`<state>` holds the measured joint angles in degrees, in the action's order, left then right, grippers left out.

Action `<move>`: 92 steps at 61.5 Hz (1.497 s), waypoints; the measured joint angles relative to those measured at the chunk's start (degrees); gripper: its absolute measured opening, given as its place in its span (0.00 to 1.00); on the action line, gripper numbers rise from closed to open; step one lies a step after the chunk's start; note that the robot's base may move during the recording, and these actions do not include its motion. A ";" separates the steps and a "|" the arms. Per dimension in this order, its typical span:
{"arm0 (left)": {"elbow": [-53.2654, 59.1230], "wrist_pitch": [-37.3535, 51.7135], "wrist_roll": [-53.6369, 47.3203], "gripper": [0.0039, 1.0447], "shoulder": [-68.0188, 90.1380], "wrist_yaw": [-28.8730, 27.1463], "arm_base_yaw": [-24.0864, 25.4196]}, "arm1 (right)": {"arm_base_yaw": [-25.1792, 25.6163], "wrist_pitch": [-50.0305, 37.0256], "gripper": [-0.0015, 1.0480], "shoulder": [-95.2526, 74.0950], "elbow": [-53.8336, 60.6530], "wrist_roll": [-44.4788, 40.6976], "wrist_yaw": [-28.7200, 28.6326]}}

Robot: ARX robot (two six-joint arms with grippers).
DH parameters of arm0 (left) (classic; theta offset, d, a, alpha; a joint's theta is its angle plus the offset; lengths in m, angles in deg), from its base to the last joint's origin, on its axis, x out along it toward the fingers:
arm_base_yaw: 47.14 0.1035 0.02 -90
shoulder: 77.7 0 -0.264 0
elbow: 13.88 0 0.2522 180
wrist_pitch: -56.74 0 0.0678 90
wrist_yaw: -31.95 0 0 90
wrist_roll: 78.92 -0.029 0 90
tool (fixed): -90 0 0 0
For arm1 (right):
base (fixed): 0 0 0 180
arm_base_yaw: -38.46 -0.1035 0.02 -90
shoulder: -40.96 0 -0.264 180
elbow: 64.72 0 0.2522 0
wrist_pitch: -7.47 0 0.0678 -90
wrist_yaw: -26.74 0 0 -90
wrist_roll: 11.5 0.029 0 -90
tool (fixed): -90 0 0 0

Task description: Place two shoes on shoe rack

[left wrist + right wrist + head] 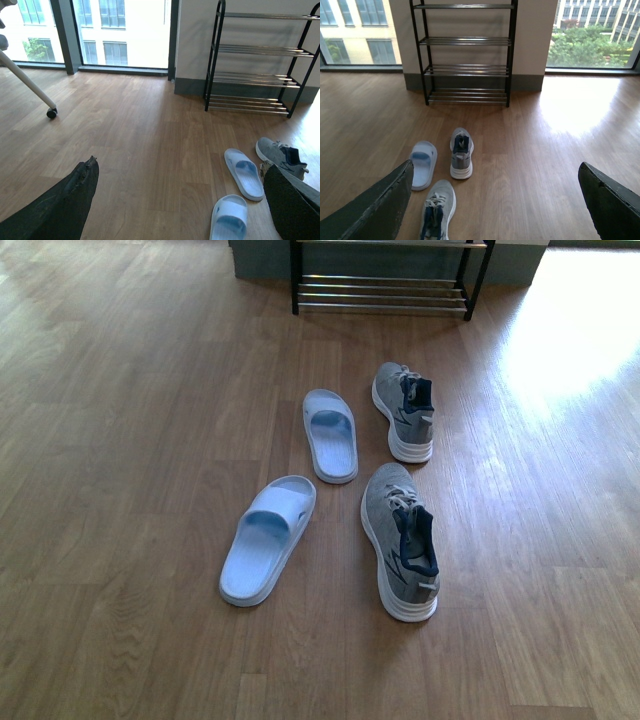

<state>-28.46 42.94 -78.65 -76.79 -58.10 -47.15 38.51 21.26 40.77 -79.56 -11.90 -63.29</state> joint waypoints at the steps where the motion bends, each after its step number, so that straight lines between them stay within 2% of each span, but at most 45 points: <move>1: 0.00 0.00 0.00 0.91 0.00 0.00 0.00 | 0.00 0.00 0.91 0.00 0.00 0.00 0.00; 92: 0.00 0.00 0.00 0.91 0.00 0.02 0.00 | 0.00 0.00 0.91 0.00 0.00 0.00 0.00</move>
<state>-28.46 42.94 -78.65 -76.79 -58.08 -47.15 38.51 21.26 40.77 -79.56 -11.90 -63.29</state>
